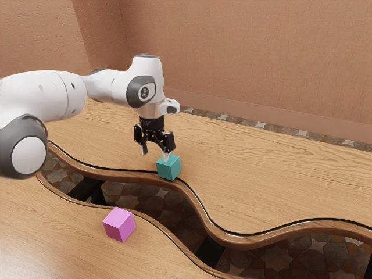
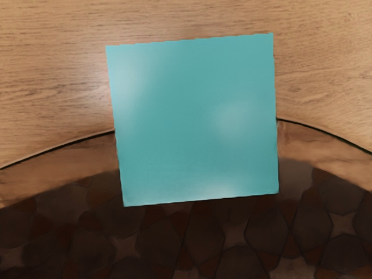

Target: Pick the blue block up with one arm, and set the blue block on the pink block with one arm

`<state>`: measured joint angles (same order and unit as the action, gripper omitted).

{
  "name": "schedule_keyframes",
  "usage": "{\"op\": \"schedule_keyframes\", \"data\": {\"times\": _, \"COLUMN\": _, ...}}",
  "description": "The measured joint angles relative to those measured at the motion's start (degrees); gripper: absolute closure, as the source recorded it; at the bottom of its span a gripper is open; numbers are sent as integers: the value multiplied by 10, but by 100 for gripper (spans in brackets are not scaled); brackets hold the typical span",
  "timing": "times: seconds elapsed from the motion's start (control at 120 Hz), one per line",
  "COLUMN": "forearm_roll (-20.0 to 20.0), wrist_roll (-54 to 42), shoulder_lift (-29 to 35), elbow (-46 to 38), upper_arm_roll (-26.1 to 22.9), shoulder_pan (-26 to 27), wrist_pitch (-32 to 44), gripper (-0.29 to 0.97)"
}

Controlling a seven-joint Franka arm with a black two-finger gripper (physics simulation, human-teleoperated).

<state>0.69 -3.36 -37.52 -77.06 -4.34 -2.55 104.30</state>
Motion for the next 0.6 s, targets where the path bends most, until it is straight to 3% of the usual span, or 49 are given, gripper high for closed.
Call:
{"op": "schedule_keyframes", "data": {"times": 0.225, "forearm_roll": -8, "wrist_roll": 13, "shoulder_lift": -3, "elbow": -29, "upper_arm_roll": 0, "shoulder_pan": 8, "wrist_pitch": 78, "gripper": 0}}
{"op": "schedule_keyframes", "data": {"times": 0.6, "forearm_roll": -4, "wrist_roll": 22, "shoulder_lift": -50, "elbow": -11, "upper_arm_roll": -2, "shoulder_pan": 5, "wrist_pitch": 119, "gripper": 0}}
